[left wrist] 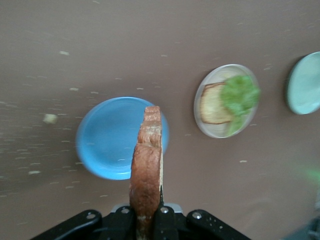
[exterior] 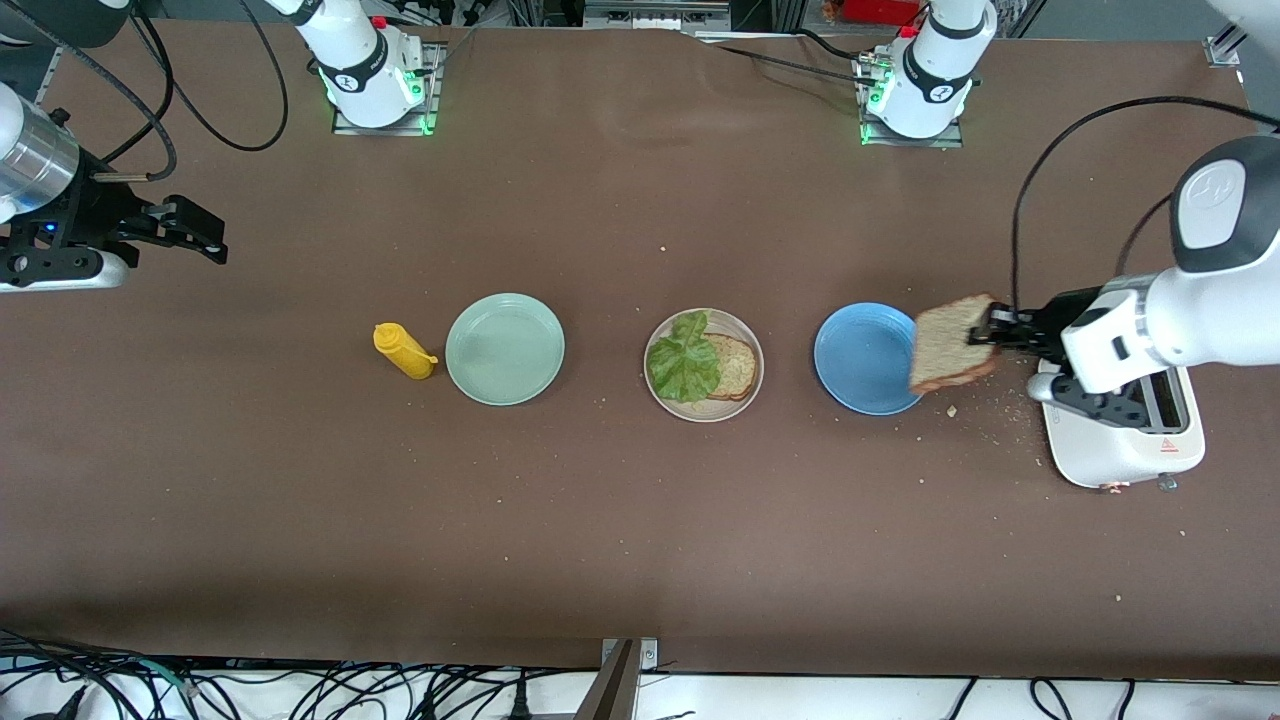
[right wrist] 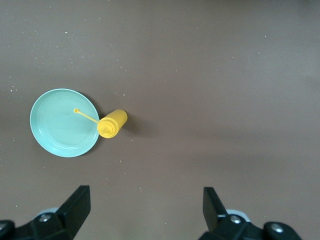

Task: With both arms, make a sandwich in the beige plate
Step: 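Lift the bread out and carry it over the beige plate, then lower the bread onto the lettuce and open the left gripper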

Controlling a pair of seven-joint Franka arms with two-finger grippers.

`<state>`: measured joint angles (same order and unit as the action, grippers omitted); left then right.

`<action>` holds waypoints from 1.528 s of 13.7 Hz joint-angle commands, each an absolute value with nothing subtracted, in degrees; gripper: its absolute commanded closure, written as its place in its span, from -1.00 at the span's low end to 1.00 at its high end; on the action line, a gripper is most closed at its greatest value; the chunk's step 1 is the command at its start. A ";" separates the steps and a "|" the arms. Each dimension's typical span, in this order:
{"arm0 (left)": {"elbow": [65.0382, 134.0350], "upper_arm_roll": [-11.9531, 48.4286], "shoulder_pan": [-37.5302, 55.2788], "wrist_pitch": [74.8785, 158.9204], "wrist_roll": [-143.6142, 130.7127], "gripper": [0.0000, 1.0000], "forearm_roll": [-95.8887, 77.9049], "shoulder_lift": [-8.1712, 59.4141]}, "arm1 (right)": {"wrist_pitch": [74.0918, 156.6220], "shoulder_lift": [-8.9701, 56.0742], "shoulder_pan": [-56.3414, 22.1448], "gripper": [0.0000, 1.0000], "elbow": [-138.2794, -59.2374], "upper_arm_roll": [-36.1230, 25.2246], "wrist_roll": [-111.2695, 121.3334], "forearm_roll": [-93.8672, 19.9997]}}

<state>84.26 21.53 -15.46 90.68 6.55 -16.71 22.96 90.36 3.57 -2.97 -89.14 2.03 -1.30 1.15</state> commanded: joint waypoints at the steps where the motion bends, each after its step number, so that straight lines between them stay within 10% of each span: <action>1: 82.97 21.45 -13.99 89.91 1.07 1.00 -28.08 28.02 | 89.74 4.13 -2.99 -1.00 -87.80 2.11 -1.05 1.05; 11: 83.76 21.45 -4.05 102.20 7.29 1.00 -49.83 46.22 | 89.74 4.13 -2.64 -1.00 -87.80 2.02 -1.05 1.23; 21: 91.32 21.36 -2.90 109.42 24.87 1.00 -57.22 48.95 | 89.74 4.13 -2.37 -1.00 -87.71 1.85 -0.97 1.23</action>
